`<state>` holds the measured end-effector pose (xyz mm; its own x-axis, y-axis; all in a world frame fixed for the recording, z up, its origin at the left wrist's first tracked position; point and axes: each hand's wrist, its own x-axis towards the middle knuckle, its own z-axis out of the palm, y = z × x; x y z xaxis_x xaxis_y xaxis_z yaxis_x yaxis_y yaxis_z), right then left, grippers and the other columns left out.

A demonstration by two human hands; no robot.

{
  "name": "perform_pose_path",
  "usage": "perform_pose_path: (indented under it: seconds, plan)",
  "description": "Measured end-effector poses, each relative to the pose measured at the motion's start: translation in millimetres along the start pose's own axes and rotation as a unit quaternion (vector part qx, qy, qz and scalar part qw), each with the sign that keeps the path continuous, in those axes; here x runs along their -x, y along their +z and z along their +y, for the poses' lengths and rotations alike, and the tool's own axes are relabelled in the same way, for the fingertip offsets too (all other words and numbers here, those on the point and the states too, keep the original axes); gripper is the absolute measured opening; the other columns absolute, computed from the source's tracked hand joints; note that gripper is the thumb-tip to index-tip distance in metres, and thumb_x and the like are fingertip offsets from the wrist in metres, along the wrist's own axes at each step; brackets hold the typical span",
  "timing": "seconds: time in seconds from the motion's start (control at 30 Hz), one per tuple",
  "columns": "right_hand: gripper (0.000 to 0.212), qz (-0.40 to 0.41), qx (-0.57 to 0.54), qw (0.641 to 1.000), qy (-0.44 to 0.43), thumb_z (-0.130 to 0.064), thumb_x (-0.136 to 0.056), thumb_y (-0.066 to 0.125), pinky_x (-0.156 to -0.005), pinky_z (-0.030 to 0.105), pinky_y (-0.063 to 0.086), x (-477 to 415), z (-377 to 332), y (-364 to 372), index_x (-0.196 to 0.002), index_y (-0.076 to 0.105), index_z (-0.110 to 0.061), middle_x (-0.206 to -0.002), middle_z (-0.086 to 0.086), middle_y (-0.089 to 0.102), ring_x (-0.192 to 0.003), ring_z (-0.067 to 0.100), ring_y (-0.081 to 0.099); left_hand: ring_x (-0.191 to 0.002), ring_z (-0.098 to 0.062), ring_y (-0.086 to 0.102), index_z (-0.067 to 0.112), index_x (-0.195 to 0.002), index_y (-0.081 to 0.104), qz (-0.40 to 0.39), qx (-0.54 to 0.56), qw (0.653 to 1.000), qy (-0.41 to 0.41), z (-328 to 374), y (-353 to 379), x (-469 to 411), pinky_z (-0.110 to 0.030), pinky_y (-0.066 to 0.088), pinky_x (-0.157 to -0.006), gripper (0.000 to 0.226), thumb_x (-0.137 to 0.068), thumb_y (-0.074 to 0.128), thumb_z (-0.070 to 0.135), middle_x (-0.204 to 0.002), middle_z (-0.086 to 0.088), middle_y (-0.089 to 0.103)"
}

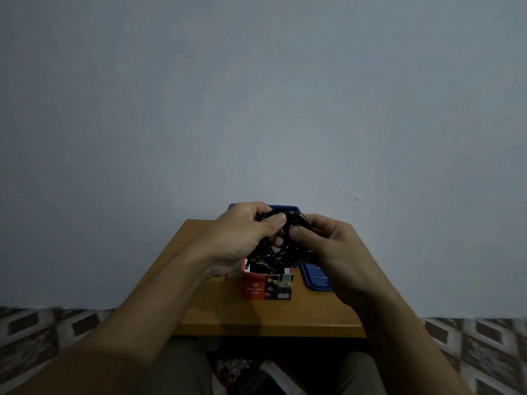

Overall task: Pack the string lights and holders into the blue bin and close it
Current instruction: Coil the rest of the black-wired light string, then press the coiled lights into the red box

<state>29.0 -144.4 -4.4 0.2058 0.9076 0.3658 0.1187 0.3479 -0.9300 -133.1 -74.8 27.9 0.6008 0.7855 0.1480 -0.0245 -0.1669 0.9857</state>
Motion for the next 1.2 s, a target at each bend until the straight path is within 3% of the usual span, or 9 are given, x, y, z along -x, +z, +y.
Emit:
perform_pose_path:
  seconds: [0.23, 0.3, 0.37, 0.43, 0.6, 0.73, 0.9, 1.03, 1.2]
  plan:
    - [0.035, -0.018, -0.084, 0.996, 0.009, -0.021, -0.089, 0.065, -0.073, 0.032, 0.053, 1, 3, 4, -0.114, 0.066, 0.004, -0.109, 0.026, 0.07, -0.091, 0.026, 0.067, -0.075, -0.022, 0.061, -0.001, -0.11, 0.07, 0.02, 0.04, 0.999, 0.002, 0, -6, -1, -0.024, 0.056, -0.059, 0.03, -0.087, 0.072, 0.02, -0.086, -0.017, 0.066]
    - [0.033, -0.029, -0.097, 0.995, 0.013, -0.018, -0.093, 0.061, -0.073, 0.031, 0.055, 2, 2, 4, -0.115, 0.064, 0.006, -0.103, 0.024, 0.071, -0.09, 0.025, 0.068, -0.077, -0.026, 0.063, -0.003, -0.108, 0.071, 0.02, 0.07, 0.997, -0.008, -1, -6, 0, -0.027, 0.058, -0.059, 0.035, -0.081, 0.075, 0.02, -0.088, -0.023, 0.068]
    - [0.03, -0.038, -0.1, 0.994, 0.018, -0.016, -0.096, 0.058, -0.075, 0.031, 0.055, 2, 0, 5, -0.114, 0.064, 0.006, -0.093, 0.015, 0.073, -0.087, 0.022, 0.068, -0.087, -0.034, 0.065, -0.007, -0.107, 0.07, 0.014, 0.122, 0.992, -0.031, -2, -6, 1, -0.033, 0.063, -0.066, 0.044, -0.073, 0.077, 0.019, -0.102, -0.034, 0.068]
    - [0.026, -0.038, -0.1, 0.994, 0.017, -0.015, -0.097, 0.056, -0.078, 0.031, 0.057, 3, -1, 6, -0.115, 0.065, 0.003, -0.094, 0.014, 0.073, -0.089, 0.023, 0.07, -0.093, -0.036, 0.062, -0.009, -0.111, 0.068, -0.001, 0.162, 0.986, -0.051, -3, -5, 0, -0.033, 0.061, -0.067, 0.049, -0.071, 0.077, 0.018, -0.109, -0.035, 0.066]
    - [0.025, -0.011, -0.086, 0.996, -0.002, -0.014, -0.095, 0.059, -0.072, 0.027, 0.058, 2, -1, 8, -0.113, 0.067, 0.0, -0.104, 0.024, 0.073, -0.088, 0.025, 0.07, -0.068, -0.019, 0.062, -0.006, -0.114, 0.067, 0.013, 0.165, 0.985, -0.052, -3, -3, -4, -0.029, 0.058, -0.062, 0.052, -0.069, 0.077, 0.02, -0.095, -0.021, 0.064]
    - [0.028, -0.012, -0.117, 0.993, 0.021, -0.017, -0.095, 0.06, -0.074, 0.032, 0.056, 2, 0, 9, -0.116, 0.066, 0.002, -0.1, 0.021, 0.072, -0.089, 0.026, 0.068, -0.062, -0.016, 0.063, -0.004, -0.107, 0.068, 0.027, 0.134, 0.99, -0.035, -3, -1, -3, -0.028, 0.059, -0.058, 0.028, -0.086, 0.072, 0.015, -0.078, -0.015, 0.064]
    - [0.027, -0.04, -0.104, 0.992, 0.053, -0.025, -0.1, 0.056, -0.058, 0.02, 0.051, 1, 1, 8, -0.112, 0.065, -0.003, -0.087, 0.004, 0.071, -0.08, 0.015, 0.068, -0.077, -0.023, 0.072, 0.001, -0.102, 0.066, 0.043, 0.095, 0.994, -0.037, -5, 3, 0, -0.031, 0.062, -0.06, 0.017, -0.093, 0.066, 0.015, -0.088, -0.016, 0.073]
    - [0.027, -0.065, -0.031, 0.997, 0.042, -0.022, -0.098, 0.058, -0.061, 0.018, 0.051, 1, 2, 2, -0.115, 0.062, -0.001, -0.092, 0.005, 0.072, -0.081, 0.014, 0.069, -0.082, -0.019, 0.073, 0.011, -0.098, 0.067, 0.052, -0.055, 0.997, -0.004, -10, -3, -1, -0.026, 0.054, -0.059, 0.017, -0.096, 0.063, 0.028, -0.089, -0.008, 0.074]
    - [0.02, -0.086, 0.067, 0.993, 0.046, -0.018, -0.099, 0.058, -0.066, 0.024, 0.052, -1, 3, -5, -0.109, 0.065, -0.002, -0.074, -0.007, 0.07, -0.07, 0.006, 0.067, -0.072, -0.01, 0.069, 0.02, -0.093, 0.069, 0.025, -0.243, 0.968, 0.054, -13, -13, -1, -0.028, 0.054, -0.064, 0.018, -0.096, 0.061, 0.035, -0.076, 0.004, 0.073]
